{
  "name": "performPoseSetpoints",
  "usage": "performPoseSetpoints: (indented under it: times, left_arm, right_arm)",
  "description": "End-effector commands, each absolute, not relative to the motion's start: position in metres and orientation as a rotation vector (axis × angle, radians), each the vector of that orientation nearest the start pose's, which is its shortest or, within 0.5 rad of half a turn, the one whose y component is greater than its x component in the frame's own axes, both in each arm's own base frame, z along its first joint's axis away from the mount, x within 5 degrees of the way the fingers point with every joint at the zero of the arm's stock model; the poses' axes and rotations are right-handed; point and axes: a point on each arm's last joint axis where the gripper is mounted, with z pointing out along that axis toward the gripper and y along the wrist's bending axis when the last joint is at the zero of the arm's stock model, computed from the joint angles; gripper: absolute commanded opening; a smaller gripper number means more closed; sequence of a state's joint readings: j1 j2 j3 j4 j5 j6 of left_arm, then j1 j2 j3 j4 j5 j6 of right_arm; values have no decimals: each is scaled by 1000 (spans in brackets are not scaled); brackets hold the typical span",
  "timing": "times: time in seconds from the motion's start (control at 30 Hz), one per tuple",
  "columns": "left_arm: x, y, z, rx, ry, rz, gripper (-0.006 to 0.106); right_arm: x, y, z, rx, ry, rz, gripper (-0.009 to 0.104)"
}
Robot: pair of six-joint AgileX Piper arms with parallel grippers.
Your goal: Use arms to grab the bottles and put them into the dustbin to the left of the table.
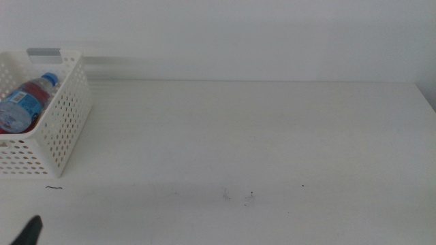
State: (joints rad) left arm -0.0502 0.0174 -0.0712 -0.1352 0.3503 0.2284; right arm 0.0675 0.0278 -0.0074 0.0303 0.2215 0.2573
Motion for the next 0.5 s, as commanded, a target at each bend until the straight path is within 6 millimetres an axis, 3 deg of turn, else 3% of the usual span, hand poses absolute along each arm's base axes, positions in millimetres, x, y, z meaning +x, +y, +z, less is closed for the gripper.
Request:
performPoseSetpoints:
  times: [0.0,0.07,0.47]
  left_arm:
    - [53,-7,195,127,1754,-42,93]
    - [54,-7,188,117,1757,-35,93]
    - [55,-6,190,110,1741,-29,93]
  right_arm:
    - [55,3,189,159,1750,211,88]
    - [55,3,189,151,1744,202,88]
    - [55,3,189,155,1743,207,88]
